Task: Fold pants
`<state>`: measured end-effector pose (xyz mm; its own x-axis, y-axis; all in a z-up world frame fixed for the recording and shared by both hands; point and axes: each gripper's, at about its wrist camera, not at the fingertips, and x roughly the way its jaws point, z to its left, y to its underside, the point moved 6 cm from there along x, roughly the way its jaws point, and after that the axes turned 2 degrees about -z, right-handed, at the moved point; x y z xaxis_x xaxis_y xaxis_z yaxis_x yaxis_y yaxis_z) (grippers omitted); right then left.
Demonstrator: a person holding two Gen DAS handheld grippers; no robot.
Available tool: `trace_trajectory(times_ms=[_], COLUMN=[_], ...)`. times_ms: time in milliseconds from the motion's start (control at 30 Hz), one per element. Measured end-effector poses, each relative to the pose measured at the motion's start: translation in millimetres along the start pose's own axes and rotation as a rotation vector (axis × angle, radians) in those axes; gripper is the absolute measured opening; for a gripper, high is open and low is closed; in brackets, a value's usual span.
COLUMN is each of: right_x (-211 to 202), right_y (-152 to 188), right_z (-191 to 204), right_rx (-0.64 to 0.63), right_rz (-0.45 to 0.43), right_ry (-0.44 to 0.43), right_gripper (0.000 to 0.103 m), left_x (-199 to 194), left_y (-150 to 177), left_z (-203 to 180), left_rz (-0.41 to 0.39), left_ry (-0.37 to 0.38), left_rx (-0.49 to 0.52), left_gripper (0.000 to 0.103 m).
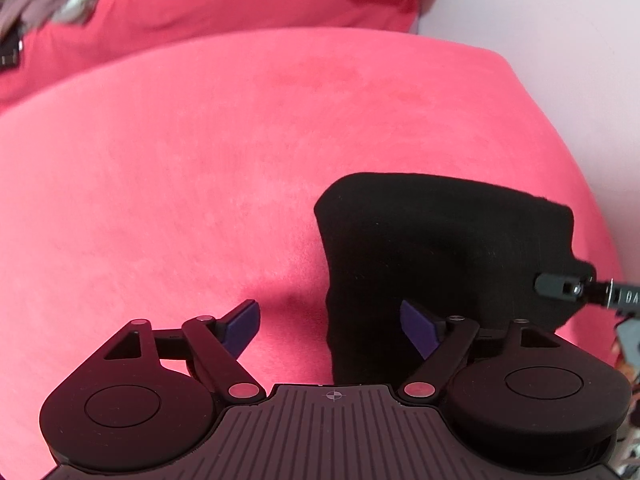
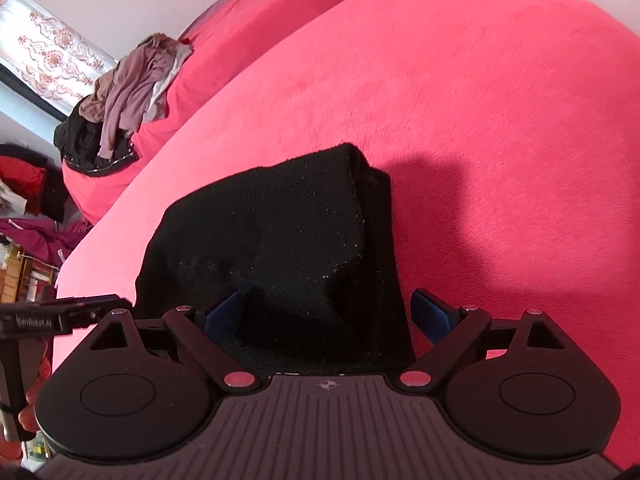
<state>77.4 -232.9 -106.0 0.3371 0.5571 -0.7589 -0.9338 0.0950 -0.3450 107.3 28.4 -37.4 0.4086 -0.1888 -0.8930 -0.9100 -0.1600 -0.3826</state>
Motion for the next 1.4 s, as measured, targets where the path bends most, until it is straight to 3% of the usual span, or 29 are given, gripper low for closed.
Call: trace_trajectory(times_ms=[133,300,400,500,633,700,833,1033,1200,1267,1300,1333,1400], right_x=[13,23,24,20,6,-10,-54,-116,-99,-73,-62,-65,-76], right_y=[-5,-14,-14,-10,-12,-11,0,43,86,105,115,116,114], right_z=[0,1,4,8,6,13,34,70,56,32,18,11,6], right_rx=[0.015,0.008,-0.021,-0.094,-0.032,-0.041,-0.042,-0.118,-0.140,-0.109,-0.076,-0.032,0.026], right_rz=[0.024,0.053,0.070,0.073,0.052,0.010,-0.053,-0.044,-0.036,0.007,0.024,-0.025,-0.045], right_ry=[-0.045,-0.105,-0.123,-0.100,-0.130,-0.125,-0.142,-0.165,-0.114,-0.037,0.014,-0.028,-0.027], right_gripper=[0.098,0.103,0.103,0.083,0.055,0.052,0.052,0.052,0.060,0.065,0.073,0.076,0.078], left_x=[21,47,56,48,28,12,-39,-113,-93,-61,-46,-45,-53], left_y=[0,3,8,13,17,17,23,76,128,152,164,170,176], left_z=[4,17,15,0,-22,-31,-44,-55,-39,-29,-25,-18,-7], left_rz=[0.052,0.115,0.119,0.078,0.028,0.018,-0.017,-0.068,-0.070,-0.017,0.004,-0.039,-0.048], left_ry=[0.096,0.229,0.242,0.243,0.141,0.144,0.154,0.168,0.174,0.138,0.110,0.127,0.181], left_rx=[-0.086,-0.288,-0.356,-0.344,-0.245,-0.216,-0.165,-0.129,-0.099,-0.097,-0.091,-0.124,-0.210], left_gripper=[0.103,0.103,0.103,0.103,0.103,0.103,0.103,0.103,0.103,0.103,0.103,0.103,0.103])
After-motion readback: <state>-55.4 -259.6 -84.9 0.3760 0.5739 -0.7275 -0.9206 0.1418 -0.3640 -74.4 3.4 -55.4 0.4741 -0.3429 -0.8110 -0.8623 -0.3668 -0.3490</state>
